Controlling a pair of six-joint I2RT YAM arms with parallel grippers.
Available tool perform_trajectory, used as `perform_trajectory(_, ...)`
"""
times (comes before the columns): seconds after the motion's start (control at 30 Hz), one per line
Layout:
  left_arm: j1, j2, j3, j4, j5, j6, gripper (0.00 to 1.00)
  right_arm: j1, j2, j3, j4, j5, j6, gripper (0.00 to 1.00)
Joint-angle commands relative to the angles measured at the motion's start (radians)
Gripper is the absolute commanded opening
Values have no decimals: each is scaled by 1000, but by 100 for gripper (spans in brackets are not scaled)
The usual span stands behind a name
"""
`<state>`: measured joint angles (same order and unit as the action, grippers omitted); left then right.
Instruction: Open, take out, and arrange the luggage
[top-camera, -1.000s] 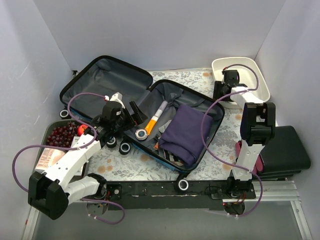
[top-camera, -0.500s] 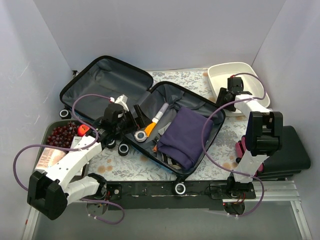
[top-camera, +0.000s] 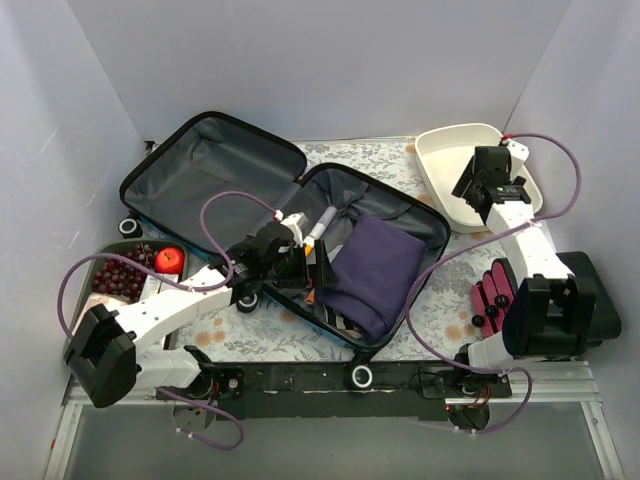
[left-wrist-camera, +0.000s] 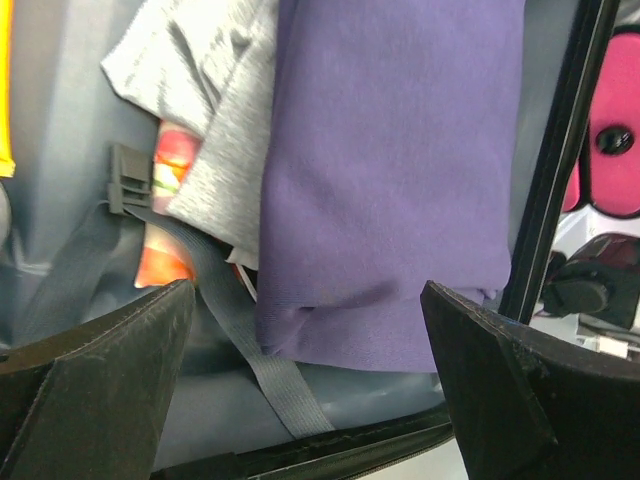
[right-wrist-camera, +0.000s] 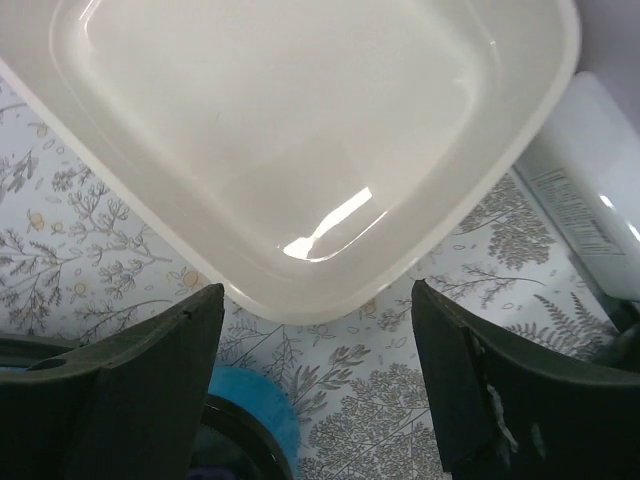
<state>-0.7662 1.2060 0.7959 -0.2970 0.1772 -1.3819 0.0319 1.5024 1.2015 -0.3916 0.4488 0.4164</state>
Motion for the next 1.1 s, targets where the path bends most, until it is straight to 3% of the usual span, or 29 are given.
perform_trajectory(0.0, -59, 43, 43, -40, -36, 17, 98, -21, -65, -34, -33, 110, 10, 82)
perform_trajectory(0.1, -103, 62, 32, -39, -30, 24, 98, -21, -129, -77, 9, -95, -92, 79)
perform_trajectory(0.2, -123, 82, 26, -44, -30, 21, 87, -20, -197, -129, 39, -332, -157, 78)
perform_trajectory(0.3, -124, 98, 22, -44, -33, 6, 64, -1, -258, -184, 62, -473, -171, 77)
perform_trajectory(0.33, -125, 101, 22, -44, -38, 0, 46, 5, -281, -200, 77, -499, -179, 77)
perform_trajectory(0.47, -124, 121, 37, -59, -120, -17, 14, 43, -321, -230, 71, -576, -198, 77)
perform_trajectory(0.57, -125, 154, 68, -80, -214, -34, 0, 85, -356, -249, 82, -613, -229, 77)
perform_trajectory(0.77, -96, 240, 196, -185, -453, -43, 0, 210, -370, -281, 89, -722, -338, 77)
perform_trajectory(0.93, 5, 288, 236, -139, -418, 46, 0, 279, -314, -280, 63, -777, -444, 75)
perform_trajectory(1.07, 44, 322, 269, -111, -433, 131, 0, 281, -280, -273, 34, -716, -487, 76)
